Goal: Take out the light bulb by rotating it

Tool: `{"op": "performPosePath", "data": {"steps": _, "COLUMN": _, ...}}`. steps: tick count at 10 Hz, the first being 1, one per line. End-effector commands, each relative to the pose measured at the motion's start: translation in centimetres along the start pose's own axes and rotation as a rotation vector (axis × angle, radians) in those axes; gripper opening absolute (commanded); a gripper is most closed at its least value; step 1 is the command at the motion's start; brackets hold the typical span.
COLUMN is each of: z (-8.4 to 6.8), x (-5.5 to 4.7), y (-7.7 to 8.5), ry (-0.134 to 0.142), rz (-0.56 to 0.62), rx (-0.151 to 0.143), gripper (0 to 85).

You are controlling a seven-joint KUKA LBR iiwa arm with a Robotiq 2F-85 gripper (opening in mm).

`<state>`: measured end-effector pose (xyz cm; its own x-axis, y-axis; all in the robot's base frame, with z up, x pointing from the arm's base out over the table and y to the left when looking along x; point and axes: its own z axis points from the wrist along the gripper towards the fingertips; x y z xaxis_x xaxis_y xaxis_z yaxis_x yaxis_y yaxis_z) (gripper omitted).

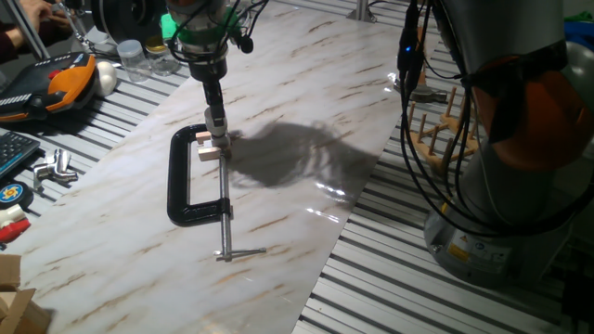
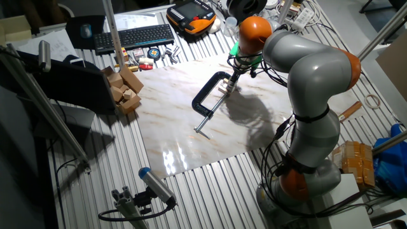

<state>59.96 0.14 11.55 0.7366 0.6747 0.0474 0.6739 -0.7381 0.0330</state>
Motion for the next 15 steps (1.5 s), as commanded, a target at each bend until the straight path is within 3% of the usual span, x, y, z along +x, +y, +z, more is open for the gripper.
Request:
{"op": "performPosePath", "data": {"steps": 1, "z": 0.0, "x": 0.0, "y": 0.0, "ry": -0.001, "rz": -0.014, "rx": -0.001, "gripper": 0.0}}
{"op": "performPosePath", "data": {"steps": 15, "z": -0.02, "x": -0.03, "y": -0.03, "ry": -0.007, "rz": -0.274, "rx": -0.006, "gripper": 0.0}}
